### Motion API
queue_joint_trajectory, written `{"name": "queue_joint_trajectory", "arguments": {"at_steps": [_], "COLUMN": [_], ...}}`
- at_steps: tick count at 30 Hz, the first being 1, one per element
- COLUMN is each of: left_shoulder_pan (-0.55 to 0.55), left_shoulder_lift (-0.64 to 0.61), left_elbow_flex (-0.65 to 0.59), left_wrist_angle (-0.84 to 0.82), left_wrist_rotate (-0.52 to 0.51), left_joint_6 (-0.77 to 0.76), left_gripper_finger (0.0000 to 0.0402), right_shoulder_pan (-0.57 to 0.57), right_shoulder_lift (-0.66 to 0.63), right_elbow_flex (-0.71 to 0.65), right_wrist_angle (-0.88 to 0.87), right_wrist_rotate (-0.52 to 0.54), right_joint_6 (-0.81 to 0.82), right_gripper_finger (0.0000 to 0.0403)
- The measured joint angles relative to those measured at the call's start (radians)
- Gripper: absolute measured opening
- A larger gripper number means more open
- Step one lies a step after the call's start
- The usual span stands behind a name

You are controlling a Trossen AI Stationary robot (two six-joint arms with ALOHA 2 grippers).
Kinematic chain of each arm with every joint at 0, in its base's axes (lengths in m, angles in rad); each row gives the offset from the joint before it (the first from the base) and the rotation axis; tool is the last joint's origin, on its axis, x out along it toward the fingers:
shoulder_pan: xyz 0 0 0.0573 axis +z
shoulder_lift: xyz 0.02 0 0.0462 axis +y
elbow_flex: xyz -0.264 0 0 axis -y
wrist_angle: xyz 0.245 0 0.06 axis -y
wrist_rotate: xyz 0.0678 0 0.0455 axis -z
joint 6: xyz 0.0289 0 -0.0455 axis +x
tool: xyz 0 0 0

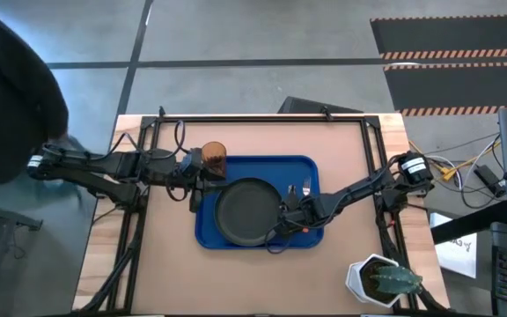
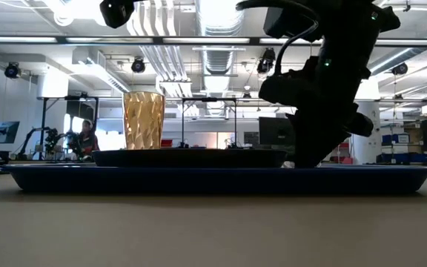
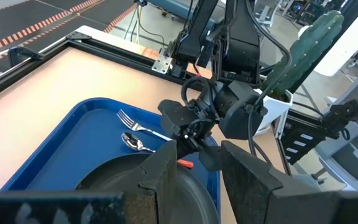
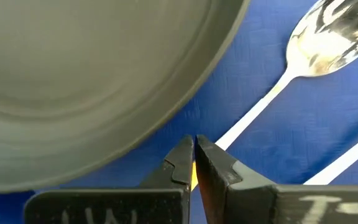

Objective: Pick and place plate/cup/fork/spoon on tray
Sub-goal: Adjust the spoon on the blue tray, then return to Home Position

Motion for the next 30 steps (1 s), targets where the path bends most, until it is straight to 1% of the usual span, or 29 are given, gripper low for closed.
{"name": "queue_joint_trajectory", "arguments": {"at_steps": [11, 24, 27, 30], "left_shoulder_pan": [0.0, 0.0, -0.001, -0.001], "left_shoulder_lift": [0.0, 0.0, -0.002, -0.012], "left_elbow_flex": [0.0, 0.0, 0.0, 0.0], "left_wrist_angle": [-0.001, -0.001, -0.025, -0.098], "left_wrist_rotate": [0.0, 0.0, 0.0, -0.011], "left_joint_6": [0.0, 0.002, 0.053, 0.102], "left_gripper_finger": [0.0107, 0.0107, 0.0107, 0.0107], "right_shoulder_pan": [0.001, 0.001, 0.001, 0.003], "right_shoulder_lift": [0.0, -0.019, -0.045, -0.082], "right_elbow_flex": [0.0, 0.004, 0.042, 0.112], "right_wrist_angle": [-0.011, -0.048, -0.044, -0.043], "right_wrist_rotate": [-0.041, -0.041, -0.039, -0.028], "right_joint_6": [-0.035, -0.05, -0.087, -0.182], "right_gripper_finger": [0.0008, 0.0008, 0.0008, 0.0008]}}
